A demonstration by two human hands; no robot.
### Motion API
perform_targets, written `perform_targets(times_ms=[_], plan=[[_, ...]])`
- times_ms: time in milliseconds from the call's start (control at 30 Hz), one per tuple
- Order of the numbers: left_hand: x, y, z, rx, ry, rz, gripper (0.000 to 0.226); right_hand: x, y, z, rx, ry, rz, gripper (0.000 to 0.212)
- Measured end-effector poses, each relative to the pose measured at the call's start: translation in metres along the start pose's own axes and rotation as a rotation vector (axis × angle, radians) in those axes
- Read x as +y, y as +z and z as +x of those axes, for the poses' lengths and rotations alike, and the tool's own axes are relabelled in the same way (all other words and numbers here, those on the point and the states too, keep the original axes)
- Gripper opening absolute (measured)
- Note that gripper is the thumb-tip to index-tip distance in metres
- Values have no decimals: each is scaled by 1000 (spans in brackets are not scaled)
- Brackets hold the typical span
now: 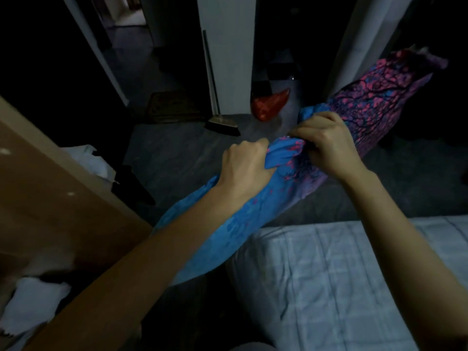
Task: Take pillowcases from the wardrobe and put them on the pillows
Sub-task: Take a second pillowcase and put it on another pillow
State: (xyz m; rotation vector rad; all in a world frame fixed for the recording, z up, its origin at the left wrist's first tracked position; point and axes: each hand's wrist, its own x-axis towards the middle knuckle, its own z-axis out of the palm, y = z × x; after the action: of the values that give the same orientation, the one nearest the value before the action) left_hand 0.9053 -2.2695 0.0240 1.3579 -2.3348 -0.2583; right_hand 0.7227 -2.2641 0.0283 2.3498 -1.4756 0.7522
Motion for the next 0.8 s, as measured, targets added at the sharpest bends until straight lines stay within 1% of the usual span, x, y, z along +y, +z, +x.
perform_targets(times_ms=[67,200,367,500,667,800], plan=[[-1,5,11,24,22,-15,26,8,3,2,17,20,-14,30],[-3,17,37,4,57,-42,27,21,8,1,19,104,-61,26],[2,35,71,14,91,-115,25,37,10,-8,59,249,-143,31],[7,49,94,0,193,-135,25,45,11,-19,103,352,-195,32],[14,64,113,-127,280,-185,28,50,12,-43,132,462,-269,31],[26,78,125,-228,381,-169,30,56,17,-66,130,561,-264,33]])
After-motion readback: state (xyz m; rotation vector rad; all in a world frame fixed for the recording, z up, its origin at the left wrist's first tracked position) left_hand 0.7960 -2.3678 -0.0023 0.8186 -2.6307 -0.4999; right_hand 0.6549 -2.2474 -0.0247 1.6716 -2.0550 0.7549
